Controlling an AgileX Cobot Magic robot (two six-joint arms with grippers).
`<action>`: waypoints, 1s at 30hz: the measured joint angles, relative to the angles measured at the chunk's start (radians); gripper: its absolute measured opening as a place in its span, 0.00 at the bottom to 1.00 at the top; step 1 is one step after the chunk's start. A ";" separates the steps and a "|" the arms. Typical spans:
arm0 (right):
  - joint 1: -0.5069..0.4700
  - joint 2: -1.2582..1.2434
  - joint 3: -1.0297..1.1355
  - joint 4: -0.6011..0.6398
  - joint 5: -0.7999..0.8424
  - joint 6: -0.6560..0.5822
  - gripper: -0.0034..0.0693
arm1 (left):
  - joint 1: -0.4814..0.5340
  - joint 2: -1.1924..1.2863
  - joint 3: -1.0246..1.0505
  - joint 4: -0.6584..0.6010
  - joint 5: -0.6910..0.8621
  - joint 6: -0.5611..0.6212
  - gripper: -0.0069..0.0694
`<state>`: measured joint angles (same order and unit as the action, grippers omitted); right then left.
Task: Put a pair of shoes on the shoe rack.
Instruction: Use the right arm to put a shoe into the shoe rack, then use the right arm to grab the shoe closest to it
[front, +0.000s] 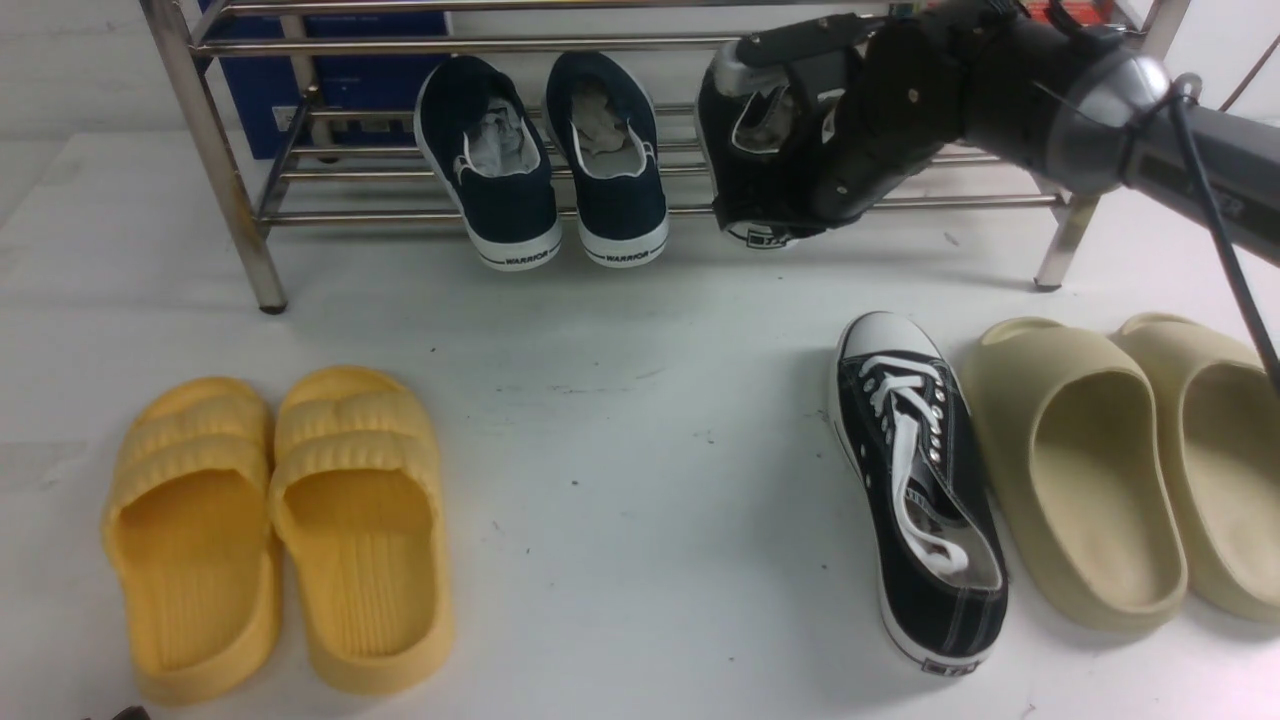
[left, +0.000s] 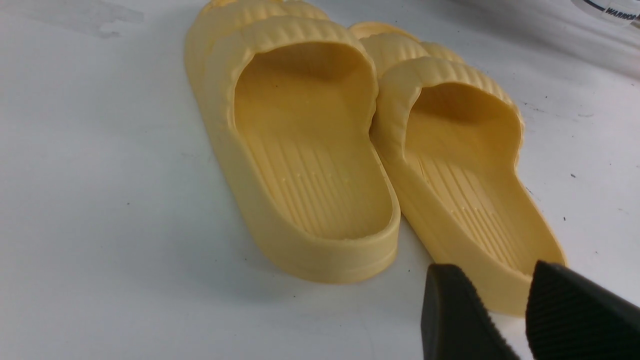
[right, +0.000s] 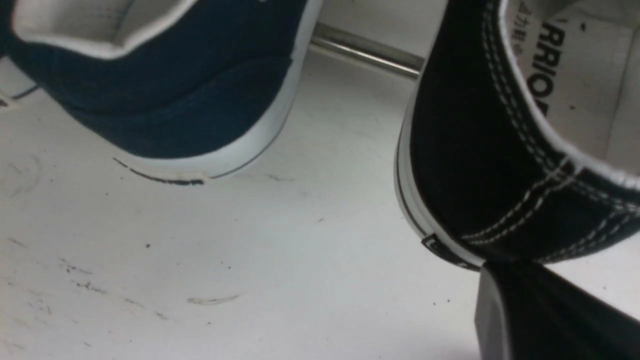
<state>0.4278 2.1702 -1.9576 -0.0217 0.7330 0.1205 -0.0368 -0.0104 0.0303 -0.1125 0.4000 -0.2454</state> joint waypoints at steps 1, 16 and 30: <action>-0.001 -0.002 0.000 0.006 0.004 0.000 0.09 | 0.000 0.000 0.000 0.000 0.000 0.000 0.40; 0.029 -0.336 0.073 0.070 0.496 -0.087 0.11 | 0.000 0.000 0.000 0.000 0.000 0.000 0.40; 0.031 -0.715 0.801 0.180 0.343 0.097 0.44 | 0.000 0.000 0.000 0.000 0.000 0.000 0.40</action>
<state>0.4592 1.4551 -1.1562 0.1586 1.0762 0.2175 -0.0368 -0.0104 0.0303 -0.1125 0.4000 -0.2454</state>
